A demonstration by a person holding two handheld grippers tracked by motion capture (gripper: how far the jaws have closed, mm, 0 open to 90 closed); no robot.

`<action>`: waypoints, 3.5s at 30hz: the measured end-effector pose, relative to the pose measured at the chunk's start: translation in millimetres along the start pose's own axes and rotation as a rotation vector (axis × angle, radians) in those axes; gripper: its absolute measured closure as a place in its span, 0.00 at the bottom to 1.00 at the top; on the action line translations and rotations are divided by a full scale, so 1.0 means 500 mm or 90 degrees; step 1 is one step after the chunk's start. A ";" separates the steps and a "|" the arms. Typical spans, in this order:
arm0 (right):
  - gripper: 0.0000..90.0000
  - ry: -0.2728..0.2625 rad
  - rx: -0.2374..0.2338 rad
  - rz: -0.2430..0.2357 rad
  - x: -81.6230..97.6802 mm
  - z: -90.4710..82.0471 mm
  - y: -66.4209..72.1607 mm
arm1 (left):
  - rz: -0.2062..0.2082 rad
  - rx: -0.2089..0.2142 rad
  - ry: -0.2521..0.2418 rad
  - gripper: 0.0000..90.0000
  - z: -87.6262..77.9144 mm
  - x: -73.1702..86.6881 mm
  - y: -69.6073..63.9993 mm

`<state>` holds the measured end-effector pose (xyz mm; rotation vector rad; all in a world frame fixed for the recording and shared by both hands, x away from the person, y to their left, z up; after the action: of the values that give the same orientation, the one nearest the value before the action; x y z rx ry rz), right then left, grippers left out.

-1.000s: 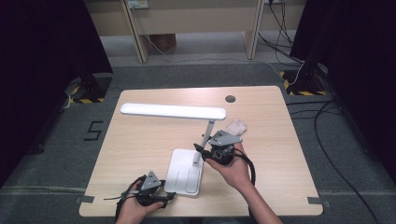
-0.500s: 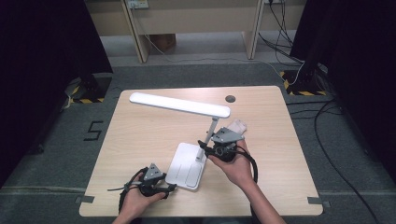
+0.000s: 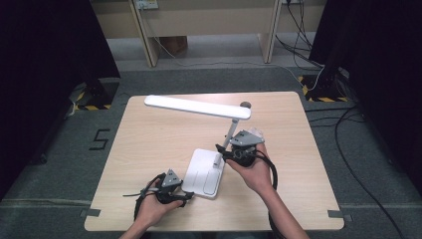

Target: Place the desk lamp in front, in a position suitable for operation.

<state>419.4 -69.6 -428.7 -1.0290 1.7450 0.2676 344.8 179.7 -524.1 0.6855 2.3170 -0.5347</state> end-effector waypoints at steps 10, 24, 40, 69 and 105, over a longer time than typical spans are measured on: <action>0.60 0.003 0.016 0.012 0.010 -0.008 -0.014 | 0.041 0.018 0.007 0.42 0.013 -0.016 -0.022; 0.62 0.017 0.037 0.027 0.023 -0.023 -0.038 | 0.060 0.036 0.012 0.43 0.037 -0.034 -0.052; 0.65 0.023 0.064 0.046 0.043 -0.052 -0.049 | 0.077 0.054 0.016 0.43 0.055 -0.044 -0.082; 0.53 0.050 0.055 0.051 0.068 -0.087 -0.035 | 0.011 0.068 -0.069 0.46 0.026 -0.102 -0.051; 0.45 0.172 -0.005 0.075 0.214 0.065 -0.165 | 0.009 0.069 -0.066 0.46 0.022 -0.076 -0.046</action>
<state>493.0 -154.3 -510.6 -1.0053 2.0536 0.2157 360.7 143.3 -501.6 0.7086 2.1981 -0.6780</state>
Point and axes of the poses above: each handheld gripper's, and its own axes: z roughly forward along the jaws, x roughly out of its underside, y roughly to its left, the point moved 2 cm from there along z, roughly forward along the jaws, and after that the axes turned 12 degrees about -z, right-handed, at the moved point
